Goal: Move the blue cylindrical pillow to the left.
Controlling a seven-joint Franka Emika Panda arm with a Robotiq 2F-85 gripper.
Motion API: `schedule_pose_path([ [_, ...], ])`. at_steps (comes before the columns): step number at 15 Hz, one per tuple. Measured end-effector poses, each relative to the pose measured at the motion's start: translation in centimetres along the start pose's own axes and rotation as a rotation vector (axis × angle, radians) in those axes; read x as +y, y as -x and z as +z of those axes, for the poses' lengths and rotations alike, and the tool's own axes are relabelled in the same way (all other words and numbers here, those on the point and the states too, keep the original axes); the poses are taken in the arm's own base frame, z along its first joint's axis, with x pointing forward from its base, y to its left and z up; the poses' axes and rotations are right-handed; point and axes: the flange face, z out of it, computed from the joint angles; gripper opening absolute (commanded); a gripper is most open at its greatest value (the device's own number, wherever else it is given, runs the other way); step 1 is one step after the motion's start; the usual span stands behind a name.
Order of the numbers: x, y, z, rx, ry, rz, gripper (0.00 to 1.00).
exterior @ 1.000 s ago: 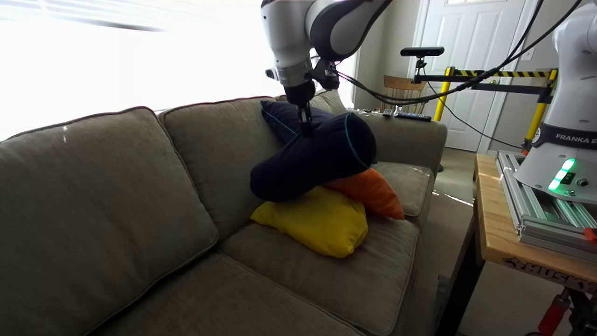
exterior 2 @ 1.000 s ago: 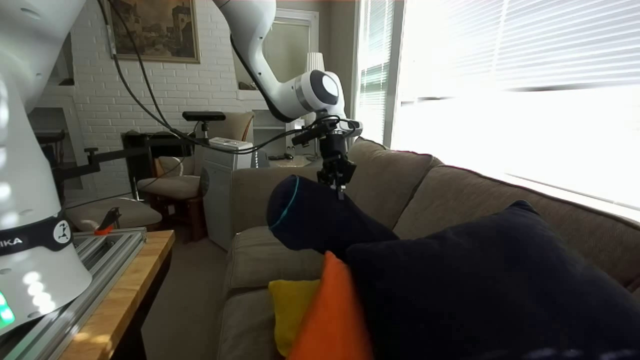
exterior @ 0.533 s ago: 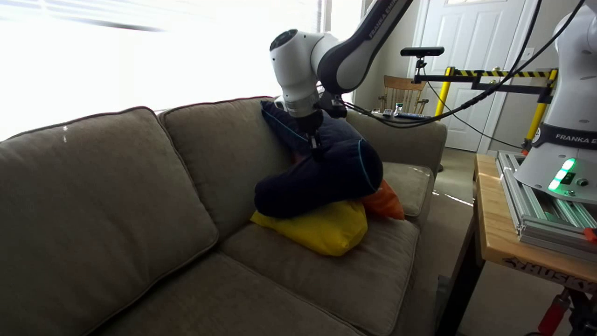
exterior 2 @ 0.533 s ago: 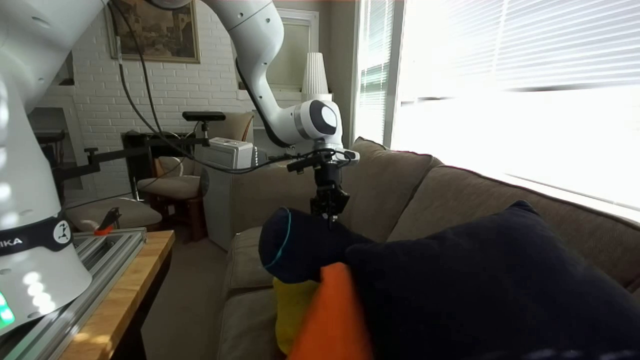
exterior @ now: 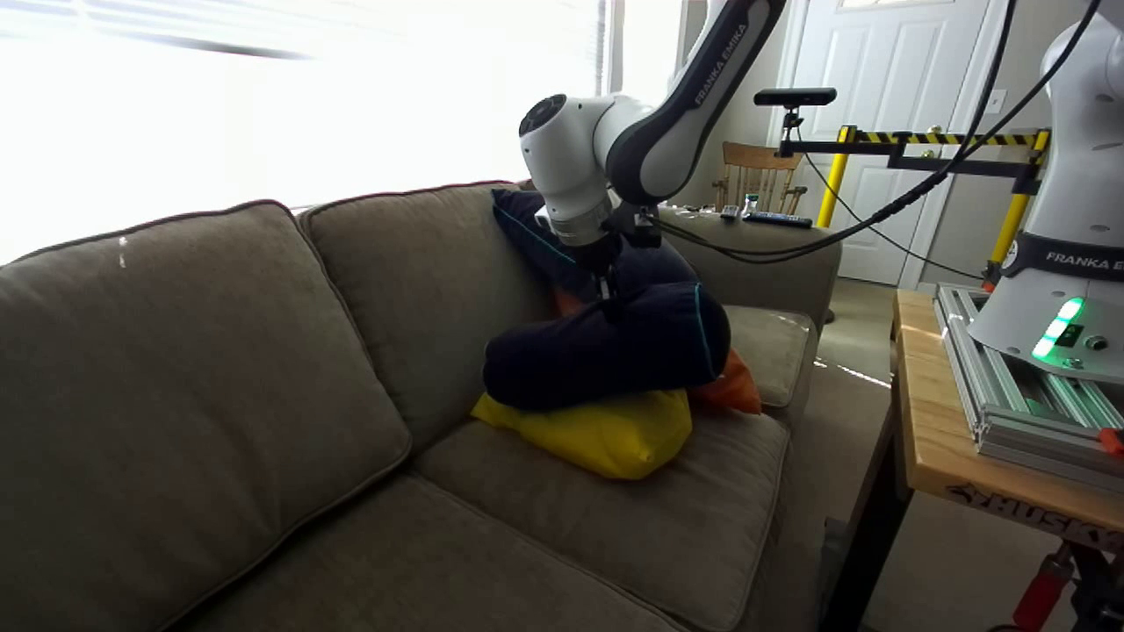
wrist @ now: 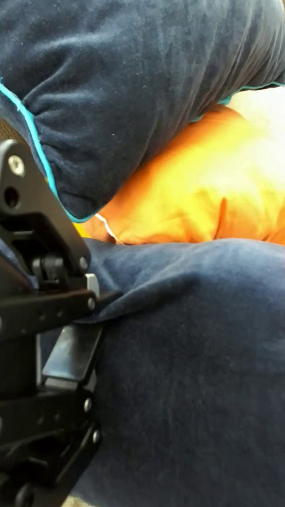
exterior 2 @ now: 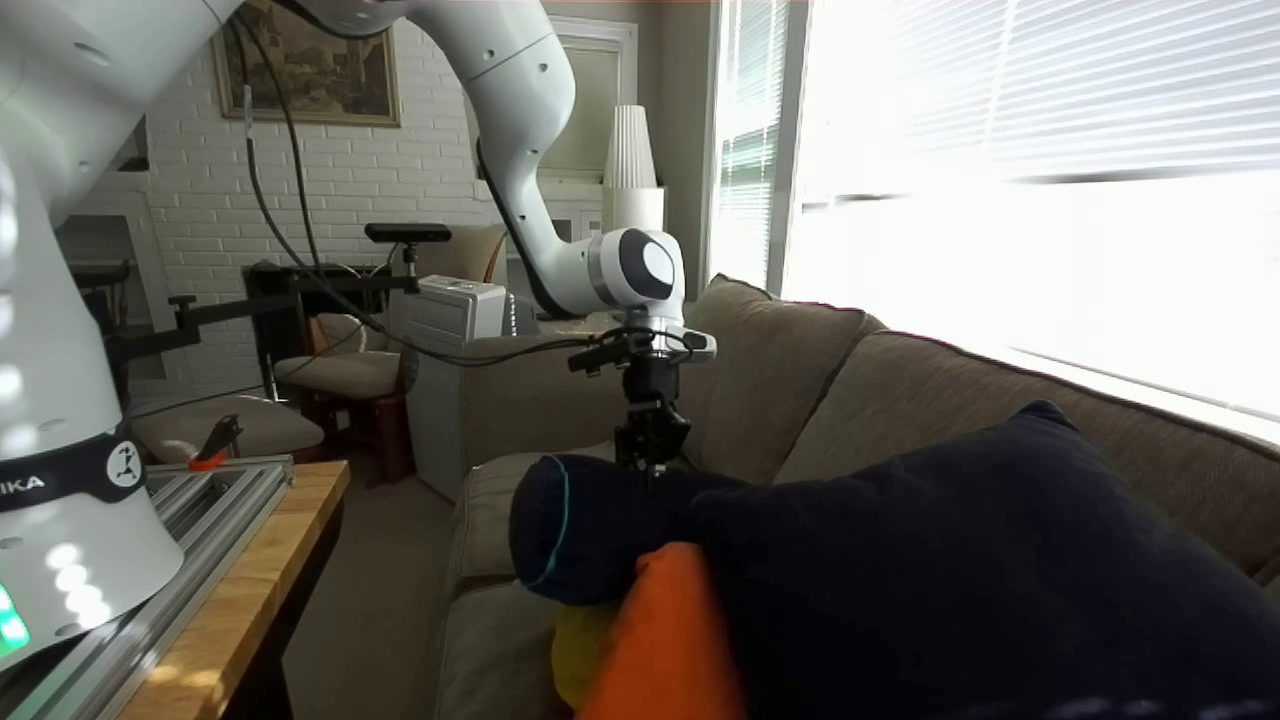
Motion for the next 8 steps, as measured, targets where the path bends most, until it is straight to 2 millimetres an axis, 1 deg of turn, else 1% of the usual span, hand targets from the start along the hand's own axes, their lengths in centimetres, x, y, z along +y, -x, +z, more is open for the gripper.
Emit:
schedule_pose_path([
  [4,-0.7,0.2,1.8,-0.033,-0.004,0.017,0.01],
  [8,-1.4,0.4,3.1,-0.062,-0.020,0.027,0.01],
])
